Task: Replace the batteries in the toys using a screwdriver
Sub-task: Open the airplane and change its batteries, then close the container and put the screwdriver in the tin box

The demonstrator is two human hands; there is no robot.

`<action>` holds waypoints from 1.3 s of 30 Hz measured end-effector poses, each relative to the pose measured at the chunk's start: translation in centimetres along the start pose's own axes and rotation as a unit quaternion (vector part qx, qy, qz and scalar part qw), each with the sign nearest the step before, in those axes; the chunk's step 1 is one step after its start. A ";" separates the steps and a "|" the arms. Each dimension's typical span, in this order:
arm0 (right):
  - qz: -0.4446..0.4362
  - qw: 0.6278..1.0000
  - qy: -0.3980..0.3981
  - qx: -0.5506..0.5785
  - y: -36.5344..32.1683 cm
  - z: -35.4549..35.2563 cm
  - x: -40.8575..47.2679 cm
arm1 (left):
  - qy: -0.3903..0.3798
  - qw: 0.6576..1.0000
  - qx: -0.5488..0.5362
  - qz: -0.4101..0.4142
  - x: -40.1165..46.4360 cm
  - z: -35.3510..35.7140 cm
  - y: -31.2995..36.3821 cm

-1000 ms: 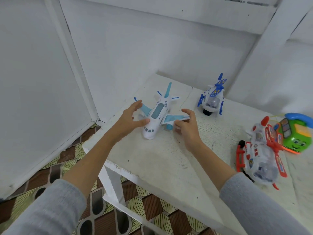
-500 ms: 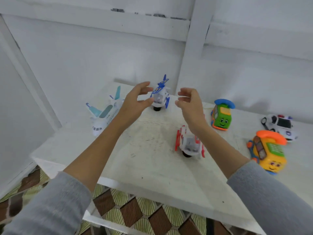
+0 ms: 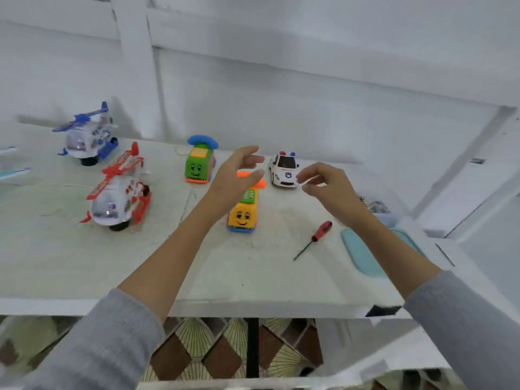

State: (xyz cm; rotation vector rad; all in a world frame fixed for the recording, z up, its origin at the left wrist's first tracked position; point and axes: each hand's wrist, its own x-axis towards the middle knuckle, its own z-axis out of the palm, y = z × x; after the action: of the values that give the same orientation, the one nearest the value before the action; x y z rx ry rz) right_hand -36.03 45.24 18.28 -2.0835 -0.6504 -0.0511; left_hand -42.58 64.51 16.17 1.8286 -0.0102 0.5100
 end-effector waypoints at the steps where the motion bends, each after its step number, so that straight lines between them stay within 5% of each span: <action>1: 0.012 0.999 -0.023 -0.025 1.4 -1.1 -0.6 | -0.005 1.000 -0.001 -0.015 -0.3 1.6 -0.1; 7: -0.009 0.968 -0.171 -0.182 8.6 -3.3 -2.1 | -0.043 0.997 0.012 -0.069 -2.2 7.0 -1.4; 18: -0.073 0.928 -0.240 -0.276 13.3 -0.7 -1.4 | -0.031 0.995 0.031 -0.091 -1.0 8.9 -2.0; 21: -0.098 0.936 -0.214 -0.263 13.1 -1.1 -0.9 | -0.026 0.996 0.028 -0.084 -0.1 8.8 -2.0; 27: -0.065 0.969 0.009 -0.238 12.9 -6.9 2.2 | -0.025 0.996 0.034 -0.076 1.7 10.2 -1.6; 32: 0.073 0.945 -0.002 -0.319 17.2 -12.0 3.3 | -0.049 0.995 0.046 -0.080 1.2 13.6 -1.2; 39: 0.054 0.969 -0.026 -0.241 19.3 -15.1 1.7 | -0.050 0.992 0.058 -0.099 -0.7 18.4 -0.6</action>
State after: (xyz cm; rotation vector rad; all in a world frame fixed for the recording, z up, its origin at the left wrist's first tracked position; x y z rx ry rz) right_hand -22.35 25.61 12.55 -2.5934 -0.5962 -0.1015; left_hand -36.88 47.68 11.23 1.9418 0.1337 0.2842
